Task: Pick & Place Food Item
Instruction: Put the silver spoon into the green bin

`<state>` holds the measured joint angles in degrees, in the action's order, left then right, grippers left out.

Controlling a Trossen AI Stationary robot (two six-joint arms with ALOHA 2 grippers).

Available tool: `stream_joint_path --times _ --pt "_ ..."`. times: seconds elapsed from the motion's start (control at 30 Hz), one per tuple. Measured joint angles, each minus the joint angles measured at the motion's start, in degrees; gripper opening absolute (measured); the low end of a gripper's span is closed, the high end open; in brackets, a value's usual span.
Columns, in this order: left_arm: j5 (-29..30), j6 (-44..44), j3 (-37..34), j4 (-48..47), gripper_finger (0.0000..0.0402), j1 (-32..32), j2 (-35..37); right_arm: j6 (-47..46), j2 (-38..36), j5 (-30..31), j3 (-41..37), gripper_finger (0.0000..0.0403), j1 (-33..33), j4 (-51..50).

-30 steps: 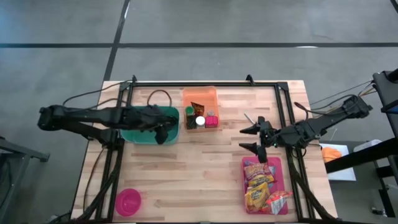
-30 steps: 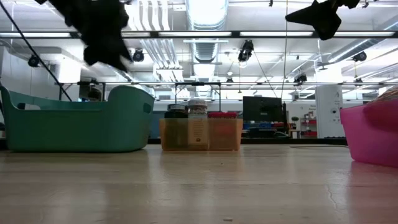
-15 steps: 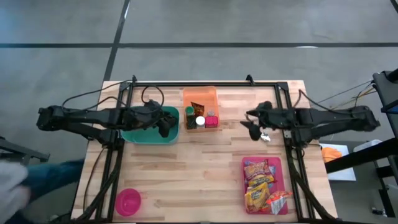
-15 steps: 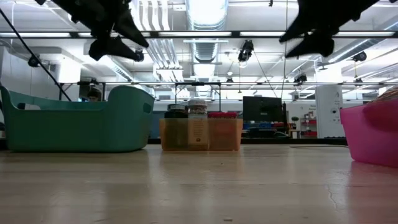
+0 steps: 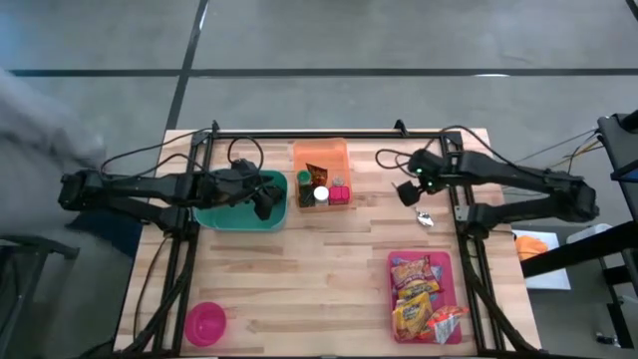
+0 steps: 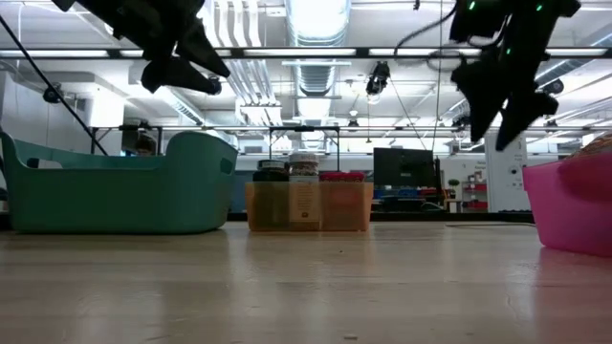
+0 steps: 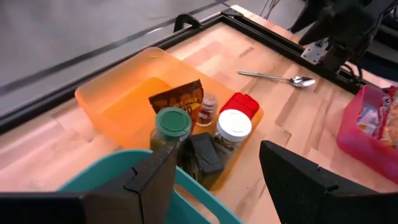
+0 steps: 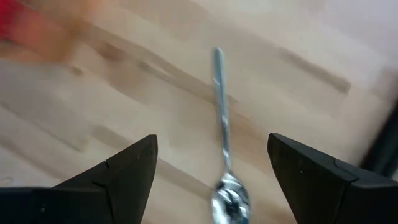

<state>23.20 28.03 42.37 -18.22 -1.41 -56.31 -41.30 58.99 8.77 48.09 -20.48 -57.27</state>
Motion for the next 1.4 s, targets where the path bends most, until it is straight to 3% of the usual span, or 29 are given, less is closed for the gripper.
stream_joint_path --times 0.43,0.9,1.1,1.4 --pt "0.4 -1.6 0.0 0.1 0.0234 -0.2 0.0 2.1 17.9 -2.8 -5.1 0.0299 -0.4 -0.9" --pt "3.4 -1.7 -0.1 0.0 0.0234 -0.2 0.0 9.1 27.8 -3.3 -5.8 0.0292 -0.6 5.2" --pt "3.4 -1.6 -0.5 -0.8 0.0234 -0.2 0.0 14.7 27.3 -5.3 -7.7 0.0221 -1.7 9.2" --pt "3.4 -1.6 -0.5 -1.0 0.0234 -0.2 0.0 14.4 26.3 -8.7 -8.3 0.0105 -2.5 10.5"
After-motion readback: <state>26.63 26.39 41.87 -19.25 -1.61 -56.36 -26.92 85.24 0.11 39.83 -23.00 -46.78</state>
